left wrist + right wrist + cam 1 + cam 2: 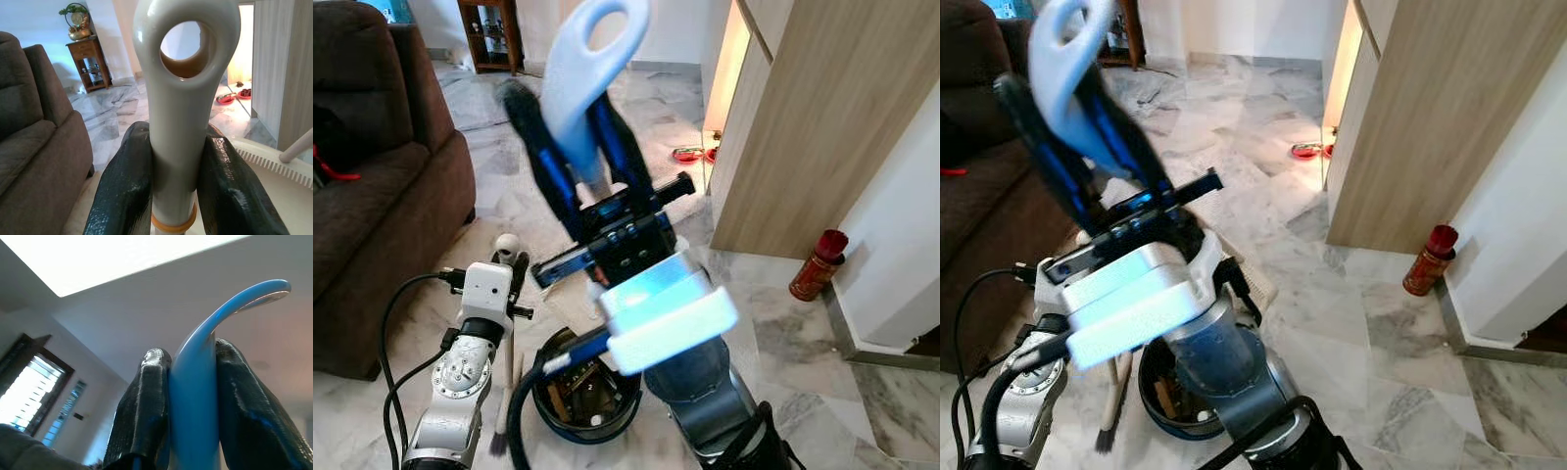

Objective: Sweep floor

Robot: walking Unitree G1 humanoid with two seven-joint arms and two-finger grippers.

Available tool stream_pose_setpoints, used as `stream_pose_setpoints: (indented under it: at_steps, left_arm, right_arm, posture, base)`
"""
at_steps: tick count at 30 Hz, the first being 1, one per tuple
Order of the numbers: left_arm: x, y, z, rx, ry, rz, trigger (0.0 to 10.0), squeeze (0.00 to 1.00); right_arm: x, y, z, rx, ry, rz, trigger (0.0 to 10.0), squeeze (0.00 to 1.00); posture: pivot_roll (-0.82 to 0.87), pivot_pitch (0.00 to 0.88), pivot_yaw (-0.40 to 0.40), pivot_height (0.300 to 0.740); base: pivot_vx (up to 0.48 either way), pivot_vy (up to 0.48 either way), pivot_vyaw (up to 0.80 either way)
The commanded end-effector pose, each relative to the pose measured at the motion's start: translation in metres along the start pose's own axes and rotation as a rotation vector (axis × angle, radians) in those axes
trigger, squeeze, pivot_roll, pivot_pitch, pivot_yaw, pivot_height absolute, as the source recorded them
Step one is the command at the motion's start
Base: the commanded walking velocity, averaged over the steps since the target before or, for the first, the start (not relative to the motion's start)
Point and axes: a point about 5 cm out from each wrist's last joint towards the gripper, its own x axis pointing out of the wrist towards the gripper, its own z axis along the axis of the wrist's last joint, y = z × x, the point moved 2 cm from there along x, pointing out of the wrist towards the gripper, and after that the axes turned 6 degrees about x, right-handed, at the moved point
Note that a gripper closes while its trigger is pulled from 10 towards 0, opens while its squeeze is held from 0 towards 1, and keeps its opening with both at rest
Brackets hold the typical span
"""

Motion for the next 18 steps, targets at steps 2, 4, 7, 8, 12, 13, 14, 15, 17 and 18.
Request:
stream_pose_setpoints:
  at_steps: [2,4,7,8,12,13,14,15,17,18]
  left_arm:
    - [0.003,0.001,0.013,0.022,-0.061,-0.002,10.0,0.00]
    - [0.003,0.000,0.013,0.019,-0.062,-0.004,10.0,0.00]
    - [0.003,0.000,0.013,0.017,-0.061,-0.006,10.0,0.00]
    - [0.003,0.000,0.013,0.016,-0.061,-0.008,10.0,0.00]
    - [0.003,-0.002,0.013,0.013,-0.061,-0.011,10.0,0.00]
    - [0.003,-0.002,0.013,0.013,-0.060,-0.011,10.0,0.00]
    - [0.003,-0.002,0.013,0.012,-0.060,-0.012,10.0,0.00]
    - [0.003,-0.002,0.013,0.011,-0.060,-0.013,10.0,0.00]
    - [0.003,-0.003,0.013,0.008,-0.060,-0.017,10.0,0.00]
    - [0.003,-0.003,0.013,0.007,-0.060,-0.018,10.0,0.00]
  right_arm:
    - [0.004,-0.016,-0.004,-0.032,0.001,-0.061,10.0,0.00]
    - [0.001,-0.036,-0.013,-0.111,0.039,-0.104,10.0,0.00]
    - [-0.005,-0.063,-0.026,-0.196,0.095,-0.170,10.0,0.00]
    - [-0.009,-0.075,-0.031,-0.237,0.121,-0.196,10.0,0.00]
    - [-0.024,-0.115,-0.043,-0.343,0.201,-0.282,10.0,0.00]
    - [-0.027,-0.122,-0.045,-0.362,0.218,-0.303,10.0,0.00]
    - [-0.033,-0.133,-0.049,-0.373,0.241,-0.336,10.0,0.00]
    - [-0.036,-0.140,-0.051,-0.380,0.256,-0.357,10.0,0.00]
    - [-0.058,-0.167,-0.062,-0.394,0.341,-0.448,10.0,0.00]
    - [-0.063,-0.172,-0.065,-0.385,0.365,-0.471,10.0,0.00]
  posture:
    - [0.16,0.033,-0.025,0.740]
    - [0.16,0.034,-0.024,0.740]
    - [0.15,0.033,-0.024,0.740]
    - [0.15,0.034,-0.023,0.740]
    - [0.15,0.035,-0.024,0.740]
    - [0.15,0.035,-0.024,0.740]
    - [0.15,0.036,-0.023,0.740]
    - [0.15,0.036,-0.023,0.740]
    - [0.15,0.036,-0.022,0.740]
    - [0.15,0.036,-0.022,0.740]
  base:
    - [0.000,0.000,0.00]
    - [0.000,0.000,0.00]
    - [0.000,0.000,0.00]
    - [0.000,0.000,0.00]
    - [0.000,0.000,0.00]
    - [0.000,0.000,0.00]
    - [0.000,0.000,0.00]
    - [0.000,0.000,0.00]
    - [0.000,0.000,0.00]
    - [0.000,0.000,0.00]
